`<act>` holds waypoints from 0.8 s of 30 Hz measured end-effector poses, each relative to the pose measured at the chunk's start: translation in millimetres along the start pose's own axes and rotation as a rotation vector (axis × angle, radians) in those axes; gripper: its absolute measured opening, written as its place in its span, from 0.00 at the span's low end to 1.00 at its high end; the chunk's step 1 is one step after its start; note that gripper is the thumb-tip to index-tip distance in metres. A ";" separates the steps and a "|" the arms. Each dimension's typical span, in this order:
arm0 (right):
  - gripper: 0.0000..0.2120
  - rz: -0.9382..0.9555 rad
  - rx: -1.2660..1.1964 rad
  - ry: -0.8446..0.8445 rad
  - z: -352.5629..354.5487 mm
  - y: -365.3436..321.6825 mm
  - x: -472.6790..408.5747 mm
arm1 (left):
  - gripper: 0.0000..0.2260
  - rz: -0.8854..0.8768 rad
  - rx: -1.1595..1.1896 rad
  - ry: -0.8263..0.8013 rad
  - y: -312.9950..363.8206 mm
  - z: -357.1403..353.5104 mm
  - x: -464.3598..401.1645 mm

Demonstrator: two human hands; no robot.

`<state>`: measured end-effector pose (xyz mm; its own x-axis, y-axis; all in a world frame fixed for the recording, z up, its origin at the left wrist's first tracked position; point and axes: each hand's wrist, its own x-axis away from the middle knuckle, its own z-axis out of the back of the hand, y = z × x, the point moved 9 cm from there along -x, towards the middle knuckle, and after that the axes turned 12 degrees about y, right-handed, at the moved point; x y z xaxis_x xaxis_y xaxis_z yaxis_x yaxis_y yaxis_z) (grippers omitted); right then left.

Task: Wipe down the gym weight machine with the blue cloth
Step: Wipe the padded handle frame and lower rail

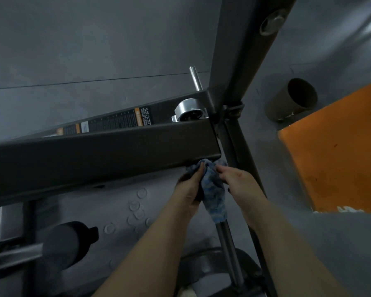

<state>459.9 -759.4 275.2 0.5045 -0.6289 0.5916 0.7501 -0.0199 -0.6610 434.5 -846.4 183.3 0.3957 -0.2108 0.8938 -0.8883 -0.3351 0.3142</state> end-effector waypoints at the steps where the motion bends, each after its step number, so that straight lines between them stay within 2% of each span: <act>1: 0.17 -0.010 -0.006 -0.013 -1.6 3.1 0.2 | 0.14 -0.050 -0.057 0.084 4.2 5.3 -1.8; 4: 0.18 -0.068 -0.029 -0.040 -5.5 10.9 3.8 | 0.07 -0.327 -0.313 0.432 24.2 21.2 12.3; 6: 0.16 -0.108 -0.023 -0.056 -7.3 14.7 4.2 | 0.06 -0.460 -0.374 0.524 29.9 16.2 32.3; 8: 0.12 -0.147 -0.049 -0.074 -10.2 12.0 6.6 | 0.07 -0.415 -0.295 0.445 24.0 9.0 32.9; 12: 0.07 -0.106 -0.037 -0.044 -13.1 3.9 -3.7 | 0.09 -0.089 -0.213 0.111 10.8 1.3 12.7; 14: 0.05 -0.095 -0.034 -0.002 -16.5 1.1 -8.1 | 0.13 0.003 -0.175 -0.005 7.5 0.4 9.6; 16: 0.05 -0.132 -0.064 0.033 -21.5 2.2 -12.1 | 0.11 0.023 -0.138 -0.034 8.5 2.3 9.4; 20: 0.22 -0.140 -0.108 0.136 -24.6 4.2 -22.9 | 0.05 0.061 0.012 -0.050 10.1 9.4 17.3; 24: 0.18 0.093 0.150 0.287 -17.2 -15.2 -15.5 | 0.07 0.014 -0.013 -0.003 10.6 16.5 24.6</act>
<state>433.3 -762.7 268.2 0.4490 -0.8164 0.3632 0.7717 0.1493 -0.6182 438.7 -870.3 203.4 0.3838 -0.2179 0.8974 -0.8967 -0.3201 0.3058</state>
